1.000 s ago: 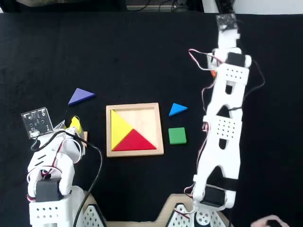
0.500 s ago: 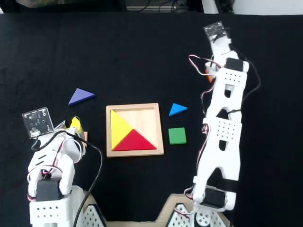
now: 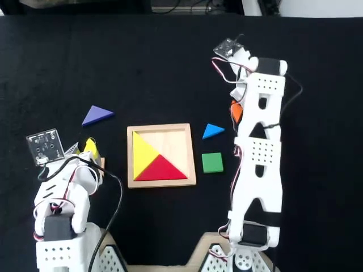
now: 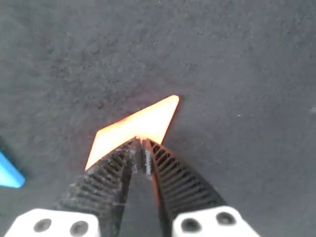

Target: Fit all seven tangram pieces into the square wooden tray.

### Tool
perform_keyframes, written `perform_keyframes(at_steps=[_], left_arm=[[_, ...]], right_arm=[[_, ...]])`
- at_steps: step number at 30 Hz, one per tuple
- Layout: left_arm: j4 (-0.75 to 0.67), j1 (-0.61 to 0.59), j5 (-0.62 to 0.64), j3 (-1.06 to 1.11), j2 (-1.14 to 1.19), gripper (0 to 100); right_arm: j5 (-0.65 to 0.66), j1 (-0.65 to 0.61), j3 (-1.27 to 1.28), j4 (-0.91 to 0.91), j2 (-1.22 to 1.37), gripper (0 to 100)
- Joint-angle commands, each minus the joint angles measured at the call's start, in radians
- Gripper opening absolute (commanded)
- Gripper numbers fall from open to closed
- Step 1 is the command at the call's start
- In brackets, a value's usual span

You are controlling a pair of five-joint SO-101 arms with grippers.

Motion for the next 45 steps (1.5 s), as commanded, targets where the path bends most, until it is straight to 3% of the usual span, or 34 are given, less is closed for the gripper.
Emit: perform_keyframes(at_steps=[1,5,11,16,25,30,39,45], left_arm=[[-0.02,0.004,-0.006,-0.01,-0.006,11],[-0.014,0.004,-0.006,-0.012,-0.006,11],[-0.011,0.004,-0.006,-0.013,-0.003,11],[-0.009,0.004,-0.006,-0.007,-0.002,11],[0.031,0.004,-0.006,-0.015,-0.008,11],[0.031,0.004,-0.006,-0.015,-0.008,11],[0.037,0.004,-0.006,-0.025,-0.008,11],[0.037,0.004,-0.006,-0.027,-0.008,11]], right_arm=[[-0.117,-0.029,0.008,0.037,-0.243,1.1],[-0.434,-0.049,0.097,0.037,-0.414,1.1],[-0.976,-0.084,0.542,0.032,-0.616,5.4],[-1.148,-0.146,0.704,0.026,-0.653,20.8],[-1.284,-0.141,0.644,-0.083,-0.498,23.1],[-1.312,-0.138,0.504,-0.023,-0.392,23.4],[-1.304,-0.115,0.302,-0.008,-0.22,23.0],[-1.258,-0.097,0.26,0.035,-0.237,23.0]])
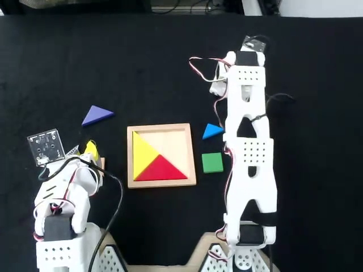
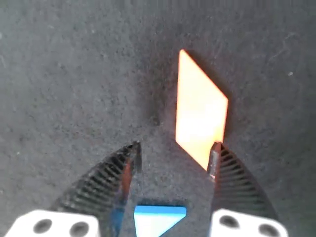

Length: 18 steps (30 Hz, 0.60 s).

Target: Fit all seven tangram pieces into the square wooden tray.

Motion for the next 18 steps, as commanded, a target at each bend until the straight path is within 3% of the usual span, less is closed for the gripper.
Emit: perform_keyframes(at_steps=[1,7,18], left_arm=[[0.003,0.004,-0.006,-0.027,-0.008,11],[0.003,0.004,-0.006,-0.027,-0.008,11],[0.003,0.004,-0.006,-0.027,-0.008,11]], right_arm=[[0.066,0.034,-0.058,0.032,-0.065,23.0],[0.106,0.032,-0.041,0.009,-0.185,23.0],[0.104,0.075,0.053,-0.1,-0.054,23.3]])
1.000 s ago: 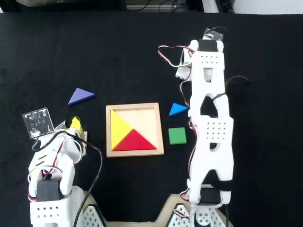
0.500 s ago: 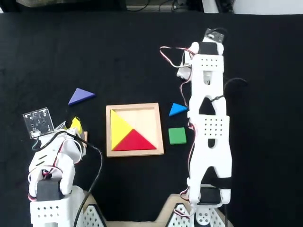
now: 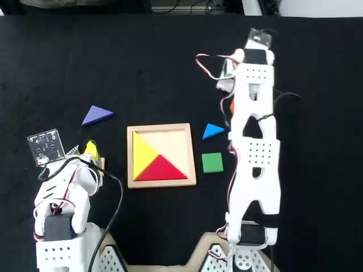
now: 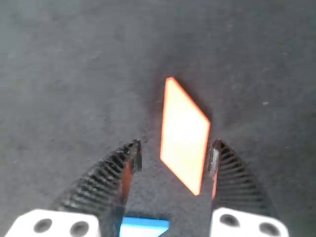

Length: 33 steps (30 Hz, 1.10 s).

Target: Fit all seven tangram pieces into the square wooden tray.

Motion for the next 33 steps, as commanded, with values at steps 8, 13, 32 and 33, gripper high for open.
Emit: perform_keyframes(at_steps=[8,13,32,33], left_arm=[[0.003,0.002,-0.005,-0.027,-0.008,11],[0.003,0.002,-0.005,-0.027,-0.008,11],[0.003,0.001,-0.005,-0.028,-0.008,11],[0.003,0.001,-0.005,-0.028,-0.008,11]], right_arm=[[0.021,0.057,0.008,-0.006,0.002,23.4],[0.025,0.021,0.007,-0.021,0.002,23.4],[0.117,-0.026,-0.022,-0.035,0.101,19.3],[0.157,-0.034,-0.022,-0.031,0.102,15.9]])
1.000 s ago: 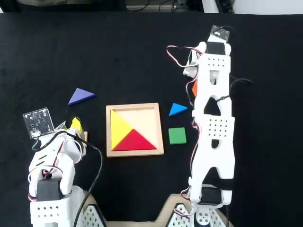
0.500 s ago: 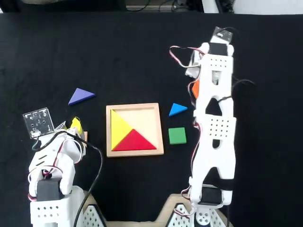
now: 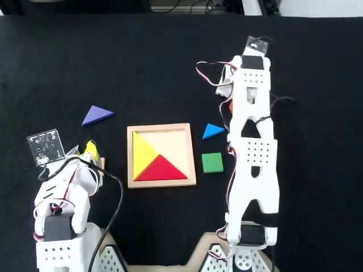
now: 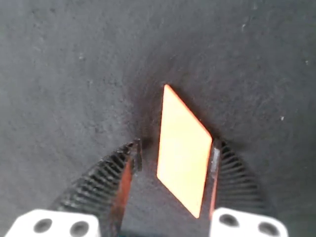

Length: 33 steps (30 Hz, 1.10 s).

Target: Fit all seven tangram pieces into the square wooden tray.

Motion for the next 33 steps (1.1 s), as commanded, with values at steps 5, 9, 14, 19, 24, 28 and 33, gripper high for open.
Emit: perform_keyframes(at_steps=[5,9,14,19,24,28,33], left_arm=[[0.003,0.002,-0.005,-0.028,-0.008,11],[0.003,0.002,-0.005,-0.027,-0.008,11],[-0.002,0.002,-0.005,-0.022,-0.008,11],[-0.003,0.002,-0.005,-0.021,-0.008,11],[-0.003,0.002,-0.005,-0.021,-0.008,11],[-0.003,0.002,-0.005,-0.019,-0.008,11],[-0.003,0.002,-0.005,-0.019,-0.008,11]], right_arm=[[0.227,-0.048,-0.041,0.08,0.027,4.1],[0.233,-0.048,-0.044,0.087,0.028,3.8],[0.241,-0.049,-0.16,0.172,-0.033,1.3],[0.288,-0.089,-0.14,0.175,-0.297,1.0],[0.31,-0.207,0.288,0.173,-0.598,1.1],[0.261,-0.298,0.599,0.167,-0.812,1.1],[0.275,-0.388,0.863,0.101,-0.944,1.1]])
